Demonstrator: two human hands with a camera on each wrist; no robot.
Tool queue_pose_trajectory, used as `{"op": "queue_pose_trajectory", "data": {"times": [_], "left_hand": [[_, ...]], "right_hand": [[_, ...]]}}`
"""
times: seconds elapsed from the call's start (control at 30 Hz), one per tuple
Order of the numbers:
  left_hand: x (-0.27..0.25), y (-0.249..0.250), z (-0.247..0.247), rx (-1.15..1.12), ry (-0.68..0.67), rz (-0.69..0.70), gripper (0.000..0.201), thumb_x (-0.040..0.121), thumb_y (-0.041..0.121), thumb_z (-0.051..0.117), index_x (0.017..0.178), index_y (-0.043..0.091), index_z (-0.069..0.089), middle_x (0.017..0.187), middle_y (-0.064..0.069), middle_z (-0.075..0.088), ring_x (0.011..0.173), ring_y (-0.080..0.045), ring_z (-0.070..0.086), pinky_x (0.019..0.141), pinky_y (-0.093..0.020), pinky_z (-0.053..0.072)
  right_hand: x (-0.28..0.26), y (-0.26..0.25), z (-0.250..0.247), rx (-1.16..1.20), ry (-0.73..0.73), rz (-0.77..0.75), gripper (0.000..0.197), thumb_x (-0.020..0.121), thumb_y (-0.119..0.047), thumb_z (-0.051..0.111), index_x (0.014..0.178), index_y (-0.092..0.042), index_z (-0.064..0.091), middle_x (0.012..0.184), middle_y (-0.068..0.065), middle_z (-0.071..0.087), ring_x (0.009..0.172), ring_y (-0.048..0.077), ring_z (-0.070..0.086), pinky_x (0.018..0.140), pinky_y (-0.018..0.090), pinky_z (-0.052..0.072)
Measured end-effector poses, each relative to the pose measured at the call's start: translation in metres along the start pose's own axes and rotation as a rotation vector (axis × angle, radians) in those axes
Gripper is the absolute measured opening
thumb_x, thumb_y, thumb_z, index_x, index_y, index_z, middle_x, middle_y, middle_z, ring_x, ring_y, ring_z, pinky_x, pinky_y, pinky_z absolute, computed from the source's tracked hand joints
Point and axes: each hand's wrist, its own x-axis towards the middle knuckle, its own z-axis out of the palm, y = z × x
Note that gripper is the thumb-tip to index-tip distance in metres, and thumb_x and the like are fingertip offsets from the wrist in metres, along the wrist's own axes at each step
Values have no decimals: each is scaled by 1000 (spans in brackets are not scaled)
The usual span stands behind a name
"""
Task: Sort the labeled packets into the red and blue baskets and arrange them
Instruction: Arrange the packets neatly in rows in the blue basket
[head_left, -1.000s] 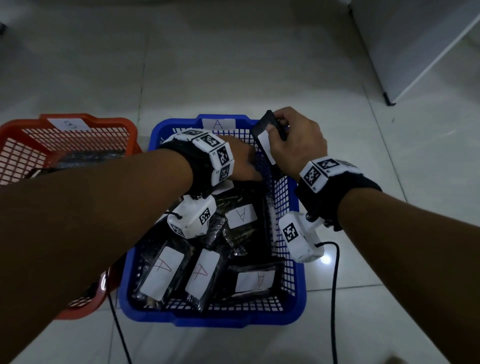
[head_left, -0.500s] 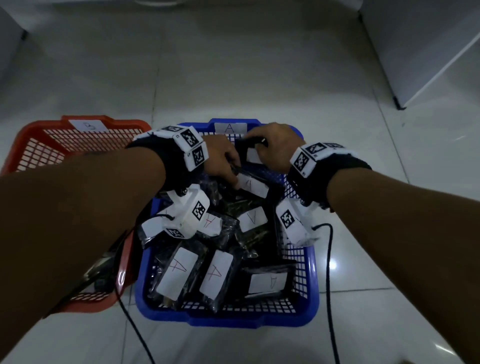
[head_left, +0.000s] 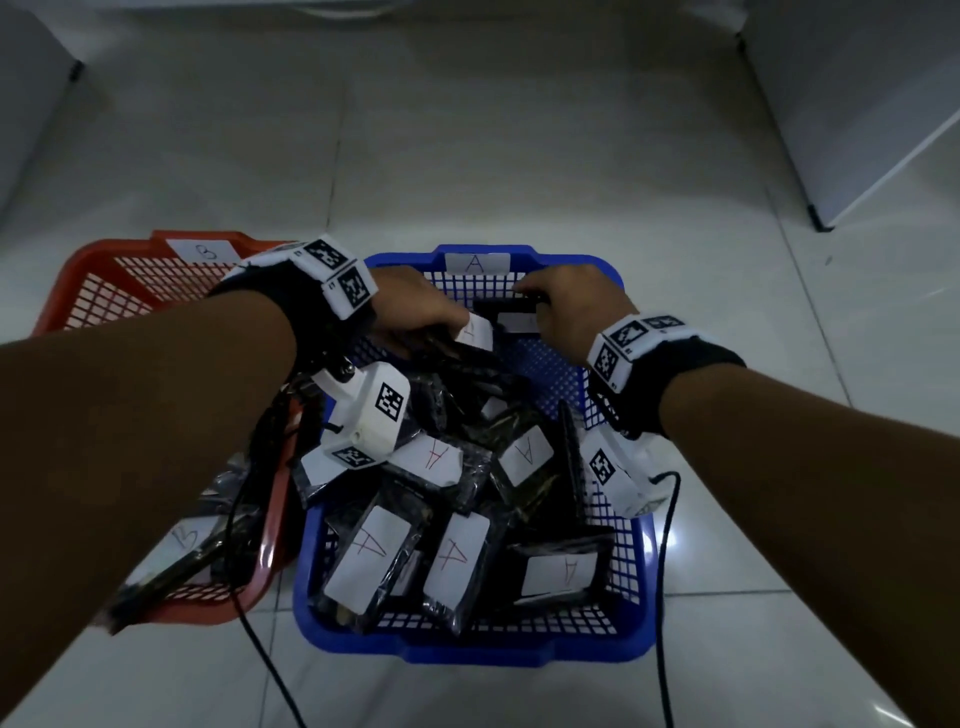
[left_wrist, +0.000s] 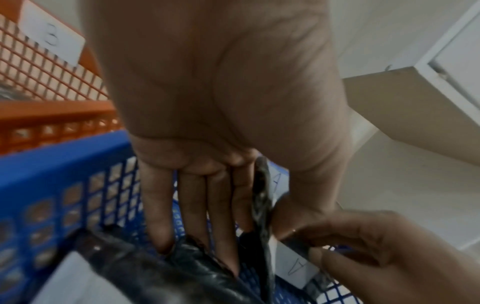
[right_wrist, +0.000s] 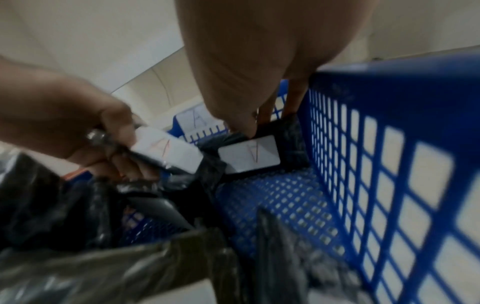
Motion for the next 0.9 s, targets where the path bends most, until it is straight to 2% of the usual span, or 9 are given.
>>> {"op": "queue_pose_trajectory", "data": {"times": [0.07, 0.13, 0.27, 0.4, 0.5, 0.57, 0.67, 0.8, 0.9], "left_hand": [[-3, -2, 0, -141, -25, -37, 18, 87, 24, 56, 93, 13, 69, 79, 5, 74, 82, -14, 66, 82, -30, 53], [-3, -3, 0, -180, -29, -43, 22, 91, 23, 53, 103, 14, 67, 88, 1, 76, 95, -15, 68, 89, -32, 51], [-3, -8, 1, -147, -15, -13, 20, 92, 16, 52, 108, 13, 64, 83, 3, 76, 84, -11, 70, 78, -26, 53], [-7, -11, 0, -61, 40, 27, 9, 92, 16, 57, 90, 20, 65, 78, 6, 73, 71, -10, 66, 68, -22, 53], [-3, -16, 1, -147, 25, -14, 13, 93, 12, 53, 97, 15, 65, 88, 0, 75, 84, -17, 68, 80, -30, 55], [1, -20, 2, -250, 20, -78, 18, 93, 11, 48, 103, 10, 63, 92, -1, 76, 90, -18, 66, 89, -36, 53], [3, -22, 2, -340, 27, -128, 14, 91, 10, 44, 96, 6, 57, 93, -6, 75, 88, -22, 69, 88, -37, 54], [6, -24, 6, -165, 75, -62, 6, 91, 13, 56, 88, 11, 60, 92, -2, 70, 69, -15, 61, 67, -28, 51], [5, -26, 9, 99, 26, 62, 17, 85, 34, 69, 97, 22, 71, 95, 8, 66, 84, -10, 60, 75, -24, 47]], "right_hand": [[0, 0, 4, -20, -3, 12, 39, 90, -4, 53, 120, -25, 65, 116, 8, 67, 102, 29, 63, 87, 41, 54], [2, -2, 3, -11, -22, 14, 36, 91, -6, 54, 120, -25, 64, 115, 7, 67, 99, 29, 63, 84, 40, 54], [5, -7, -4, -3, -62, -3, 33, 93, -13, 53, 123, -23, 63, 122, 7, 64, 108, 29, 60, 89, 39, 52], [1, -11, 3, -52, -24, 12, 40, 91, -6, 53, 122, -27, 65, 118, 7, 66, 104, 28, 62, 88, 40, 54], [-5, -12, 6, 2, 51, -1, 38, 90, -8, 51, 122, -23, 65, 118, 10, 66, 106, 31, 61, 90, 43, 53], [-7, -14, 6, -75, -31, 2, 33, 91, -19, 52, 122, -21, 65, 118, 10, 64, 106, 32, 61, 89, 41, 53], [-6, -18, 8, -176, -117, 12, 34, 89, -25, 54, 121, -22, 64, 117, 10, 64, 102, 33, 63, 84, 40, 54], [-2, -25, 9, 97, -101, 3, 28, 90, -23, 49, 107, -19, 71, 98, 8, 71, 87, 28, 65, 80, 41, 57], [1, -25, 14, 123, -133, 24, 27, 90, -36, 62, 109, -18, 70, 99, 3, 69, 92, 22, 64, 81, 31, 52]]}}
